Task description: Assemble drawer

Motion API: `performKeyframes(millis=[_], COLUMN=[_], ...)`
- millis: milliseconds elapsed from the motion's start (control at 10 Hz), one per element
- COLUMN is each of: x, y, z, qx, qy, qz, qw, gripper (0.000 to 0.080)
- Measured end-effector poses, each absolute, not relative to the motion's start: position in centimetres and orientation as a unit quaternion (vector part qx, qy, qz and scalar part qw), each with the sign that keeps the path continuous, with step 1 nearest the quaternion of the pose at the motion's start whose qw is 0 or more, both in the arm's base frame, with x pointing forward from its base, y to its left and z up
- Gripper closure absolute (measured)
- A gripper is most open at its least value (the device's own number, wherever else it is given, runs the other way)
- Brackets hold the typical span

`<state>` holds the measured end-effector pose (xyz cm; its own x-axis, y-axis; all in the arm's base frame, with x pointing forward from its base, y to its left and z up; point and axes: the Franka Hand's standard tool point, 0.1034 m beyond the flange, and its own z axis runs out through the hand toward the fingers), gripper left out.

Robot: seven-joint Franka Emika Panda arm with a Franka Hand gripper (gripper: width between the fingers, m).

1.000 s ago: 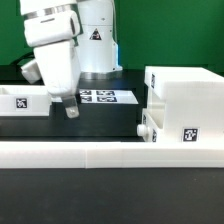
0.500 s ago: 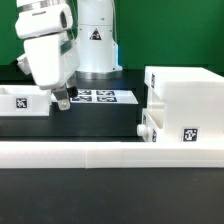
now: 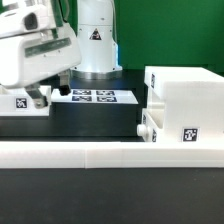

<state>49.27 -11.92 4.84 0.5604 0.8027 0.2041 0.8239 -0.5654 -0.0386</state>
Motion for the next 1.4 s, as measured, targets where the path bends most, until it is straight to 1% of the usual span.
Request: performKeyframes(millis=[200,300,400,900,1000,1100,1200,1300,1400], x=[47.4,46.7,46.6,46.7,46.3,45.7,45.0,44.2,43.7], y=[-13.0,-13.4,-13.7,-13.4,-13.8,-13.7,-13.4,-13.4,-13.7], z=[5.1,5.3,5.6,5.5,5.7,6.2,6.4,6.2,6.0], qx=[-0.905,-0.917,-0.924,-0.969,-0.981,-0.989,-0.993,-0.996,-0.996], qy=[-0.414,-0.386,-0.369,-0.227,-0.171,-0.118,-0.076,-0.041,0.0], qz=[-0.076,-0.072,-0.069,-0.06,-0.055,-0.056,-0.054,-0.051,-0.047], qw=[0.062,0.067,0.07,0.082,0.079,0.07,0.066,0.065,0.071], gripper=[0.015,0.015,0.015,0.015,0.015,0.015,0.015,0.015,0.015])
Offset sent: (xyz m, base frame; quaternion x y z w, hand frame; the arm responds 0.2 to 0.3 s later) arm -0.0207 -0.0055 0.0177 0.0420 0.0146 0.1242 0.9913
